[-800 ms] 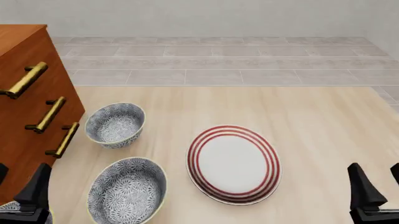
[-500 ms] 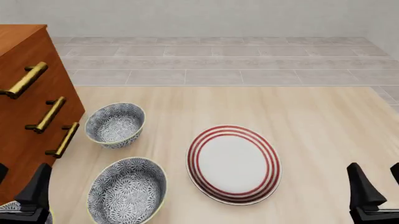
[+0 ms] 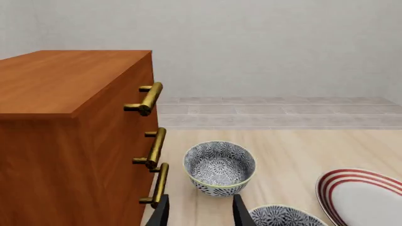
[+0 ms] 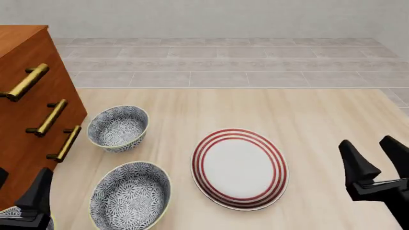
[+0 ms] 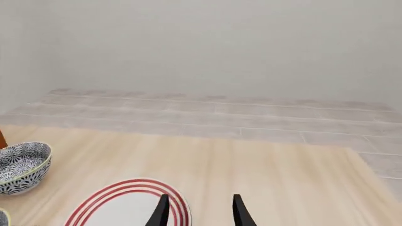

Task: Pick up the bowl and put it in the front on the plate.

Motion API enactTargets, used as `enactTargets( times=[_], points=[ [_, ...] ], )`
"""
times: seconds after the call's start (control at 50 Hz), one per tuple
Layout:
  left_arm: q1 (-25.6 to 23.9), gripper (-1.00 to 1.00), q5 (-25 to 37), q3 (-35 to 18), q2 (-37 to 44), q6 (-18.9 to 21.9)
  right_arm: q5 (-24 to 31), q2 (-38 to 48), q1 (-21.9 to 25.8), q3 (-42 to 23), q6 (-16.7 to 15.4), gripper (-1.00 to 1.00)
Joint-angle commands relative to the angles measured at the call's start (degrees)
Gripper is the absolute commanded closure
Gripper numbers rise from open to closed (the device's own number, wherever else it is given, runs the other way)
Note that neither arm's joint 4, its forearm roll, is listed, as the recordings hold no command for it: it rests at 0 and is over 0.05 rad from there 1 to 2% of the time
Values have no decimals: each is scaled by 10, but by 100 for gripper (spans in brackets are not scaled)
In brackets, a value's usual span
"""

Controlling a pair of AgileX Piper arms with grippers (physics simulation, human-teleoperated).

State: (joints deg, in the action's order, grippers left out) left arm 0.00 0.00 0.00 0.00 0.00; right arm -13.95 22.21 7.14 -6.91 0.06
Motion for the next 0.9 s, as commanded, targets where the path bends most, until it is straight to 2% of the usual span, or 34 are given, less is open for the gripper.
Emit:
enactTargets(
  times=[0.02, 0.04, 0.1, 0.24, 0.28, 0.34, 0.36, 0.52, 0.64, 0.66, 0.78, 0.9],
  points=[
    [0, -100, 0, 0, 0, 0, -43, 110, 39, -57, 7, -100],
    [0, -100, 0, 0, 0, 0, -42, 117, 39, -62, 13, -100],
    [0, -100, 0, 0, 0, 0, -40, 145, 61, -80, -1, -100],
    [0, -100, 0, 0, 0, 0, -36, 195, 97, -120, -7, -100],
    [0, -100, 0, 0, 0, 0, -39, 224, 109, -131, 5, -100],
    [0, -100, 0, 0, 0, 0, -48, 248, 120, -139, -1, -100],
    [0, -100, 0, 0, 0, 0, -51, 253, 125, -141, 7, -100],
    [0, -100, 0, 0, 0, 0, -61, 297, 153, -171, -7, -100],
    [0, -100, 0, 0, 0, 0, -45, 348, 176, -210, -26, -100],
    [0, -100, 0, 0, 0, 0, -38, 362, 174, -227, -15, -100],
    [0, -100, 0, 0, 0, 0, -13, 408, 199, -276, -27, -100],
    [0, -100, 0, 0, 0, 0, 12, 457, 223, -327, -12, -100]
  ],
)
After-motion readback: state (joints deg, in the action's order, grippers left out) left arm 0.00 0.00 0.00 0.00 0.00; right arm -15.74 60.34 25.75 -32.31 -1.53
